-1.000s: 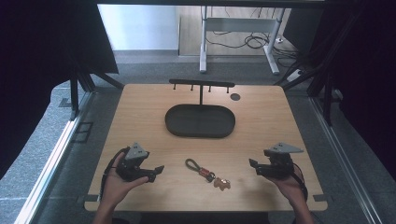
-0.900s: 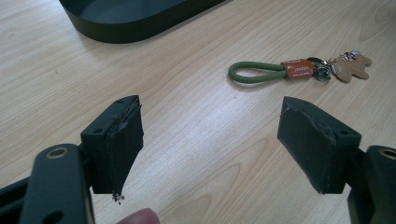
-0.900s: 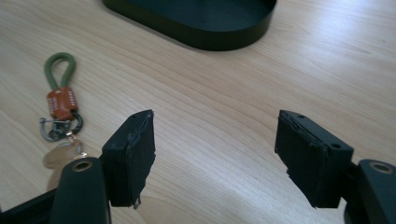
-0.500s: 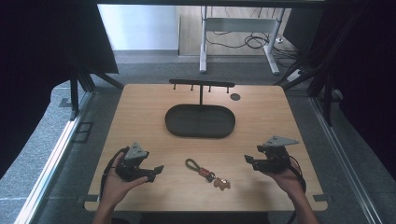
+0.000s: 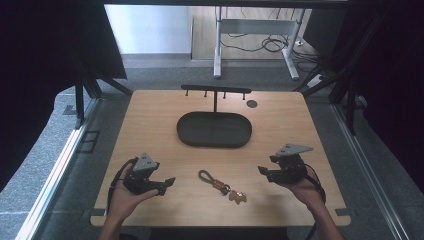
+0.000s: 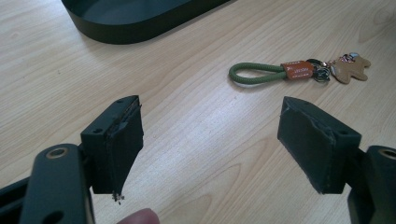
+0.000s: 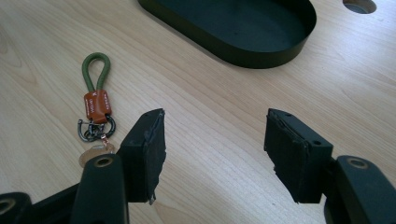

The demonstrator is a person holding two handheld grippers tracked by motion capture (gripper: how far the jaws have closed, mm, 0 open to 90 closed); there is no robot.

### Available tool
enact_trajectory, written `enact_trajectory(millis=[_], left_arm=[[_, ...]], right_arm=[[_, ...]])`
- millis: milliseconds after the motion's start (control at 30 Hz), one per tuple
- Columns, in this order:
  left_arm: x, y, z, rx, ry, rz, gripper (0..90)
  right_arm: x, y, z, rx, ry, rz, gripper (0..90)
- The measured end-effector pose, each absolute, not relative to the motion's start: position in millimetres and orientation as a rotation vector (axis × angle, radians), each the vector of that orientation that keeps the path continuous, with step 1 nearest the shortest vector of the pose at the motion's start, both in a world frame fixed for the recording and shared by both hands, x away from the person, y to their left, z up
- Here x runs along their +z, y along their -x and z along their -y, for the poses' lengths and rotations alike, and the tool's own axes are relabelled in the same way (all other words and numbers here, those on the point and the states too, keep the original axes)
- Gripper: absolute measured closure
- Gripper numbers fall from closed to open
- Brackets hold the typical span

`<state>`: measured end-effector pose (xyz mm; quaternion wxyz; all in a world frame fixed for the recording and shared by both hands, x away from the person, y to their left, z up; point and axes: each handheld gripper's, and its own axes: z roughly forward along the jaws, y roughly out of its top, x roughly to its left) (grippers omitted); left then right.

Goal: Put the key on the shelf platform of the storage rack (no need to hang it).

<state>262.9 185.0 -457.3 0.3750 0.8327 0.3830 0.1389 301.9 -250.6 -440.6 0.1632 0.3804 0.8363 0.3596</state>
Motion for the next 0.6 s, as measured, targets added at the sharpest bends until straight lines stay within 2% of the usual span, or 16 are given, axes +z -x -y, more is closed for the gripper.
enact_trajectory(millis=[600], left_arm=[[-458,-263,-183,0.352,-2.139,-0.971,22.7]], right_arm=[[-438,-305,229,0.977,-1.000,-2.483,40.8]])
